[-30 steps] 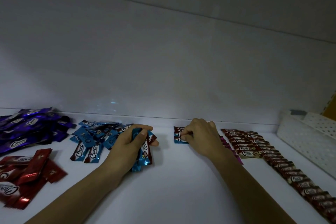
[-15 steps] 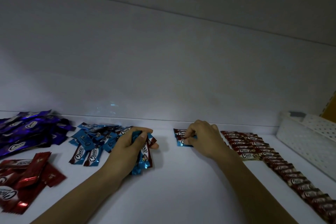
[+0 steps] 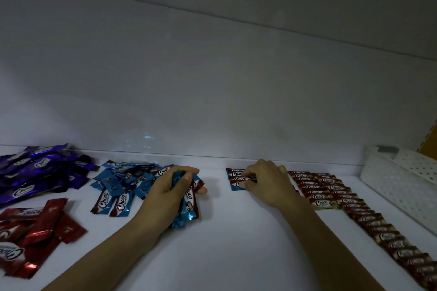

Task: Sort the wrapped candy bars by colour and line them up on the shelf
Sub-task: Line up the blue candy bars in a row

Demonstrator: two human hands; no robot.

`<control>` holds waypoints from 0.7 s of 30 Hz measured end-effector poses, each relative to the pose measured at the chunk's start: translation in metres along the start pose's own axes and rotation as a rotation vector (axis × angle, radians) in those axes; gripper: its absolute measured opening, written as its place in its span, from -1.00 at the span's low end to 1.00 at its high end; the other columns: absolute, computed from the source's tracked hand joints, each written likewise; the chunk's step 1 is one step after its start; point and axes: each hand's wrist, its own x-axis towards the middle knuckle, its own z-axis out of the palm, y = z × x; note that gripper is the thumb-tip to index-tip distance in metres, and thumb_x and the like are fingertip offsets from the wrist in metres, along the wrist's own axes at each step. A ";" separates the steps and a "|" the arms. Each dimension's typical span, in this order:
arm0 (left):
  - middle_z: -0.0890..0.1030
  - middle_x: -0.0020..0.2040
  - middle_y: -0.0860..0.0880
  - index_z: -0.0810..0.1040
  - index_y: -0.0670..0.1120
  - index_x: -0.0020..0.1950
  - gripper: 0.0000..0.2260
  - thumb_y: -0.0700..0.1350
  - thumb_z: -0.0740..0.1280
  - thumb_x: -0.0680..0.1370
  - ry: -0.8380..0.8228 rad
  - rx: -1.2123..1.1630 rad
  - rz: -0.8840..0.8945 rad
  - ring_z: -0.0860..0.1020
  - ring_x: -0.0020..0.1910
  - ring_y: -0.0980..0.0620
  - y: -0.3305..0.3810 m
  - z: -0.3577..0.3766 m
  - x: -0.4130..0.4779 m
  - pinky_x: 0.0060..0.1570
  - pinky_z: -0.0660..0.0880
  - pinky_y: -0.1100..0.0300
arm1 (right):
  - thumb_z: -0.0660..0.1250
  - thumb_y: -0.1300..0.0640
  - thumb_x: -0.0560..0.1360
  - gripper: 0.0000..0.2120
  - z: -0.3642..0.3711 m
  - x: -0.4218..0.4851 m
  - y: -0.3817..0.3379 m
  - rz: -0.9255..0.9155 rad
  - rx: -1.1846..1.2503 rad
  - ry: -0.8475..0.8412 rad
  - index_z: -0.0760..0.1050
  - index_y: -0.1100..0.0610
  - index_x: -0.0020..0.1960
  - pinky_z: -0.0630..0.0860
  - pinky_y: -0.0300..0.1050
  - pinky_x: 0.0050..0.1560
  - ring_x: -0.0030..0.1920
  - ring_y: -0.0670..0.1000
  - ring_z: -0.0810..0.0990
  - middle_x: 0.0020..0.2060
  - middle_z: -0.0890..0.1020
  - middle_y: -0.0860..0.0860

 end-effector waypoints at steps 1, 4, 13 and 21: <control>0.71 -0.19 -0.01 0.55 -0.11 0.11 -0.81 -0.17 0.15 0.64 0.000 -0.001 0.001 0.61 -0.31 0.23 0.000 0.000 0.000 -0.39 0.45 0.48 | 0.32 -0.06 0.52 -0.75 0.000 0.000 0.000 0.002 0.002 -0.001 0.55 -0.05 0.18 0.26 -0.03 0.17 0.15 0.02 0.45 0.12 0.54 -0.03; 0.71 -0.20 -0.02 0.55 -0.12 0.10 -0.81 -0.17 0.15 0.64 0.000 0.000 0.006 0.61 -0.30 0.25 -0.001 0.000 0.000 -0.39 0.44 0.50 | 0.33 -0.05 0.51 -0.76 0.000 0.000 0.001 0.004 0.019 0.002 0.52 -0.05 0.16 0.25 -0.04 0.16 0.16 0.01 0.42 0.11 0.52 -0.03; 0.71 -0.18 -0.01 0.55 -0.09 0.11 -0.81 -0.15 0.15 0.64 -0.017 0.014 0.017 0.63 -0.27 0.19 -0.002 -0.001 0.000 -0.36 0.46 0.47 | 0.32 -0.03 0.52 -0.77 0.001 0.003 -0.002 0.012 0.058 -0.014 0.51 -0.03 0.15 0.26 -0.05 0.18 0.15 0.01 0.43 0.11 0.52 -0.02; 0.71 -0.14 0.00 0.51 0.01 0.15 -0.83 -0.07 0.20 0.60 -0.033 0.034 0.096 0.64 -0.17 0.13 0.001 -0.001 -0.002 -0.28 0.50 0.41 | 0.34 -0.08 0.50 -0.78 -0.029 -0.005 -0.039 0.021 0.649 -0.018 0.60 0.05 0.00 0.50 -0.04 0.17 -0.02 -0.08 0.61 -0.08 0.66 -0.06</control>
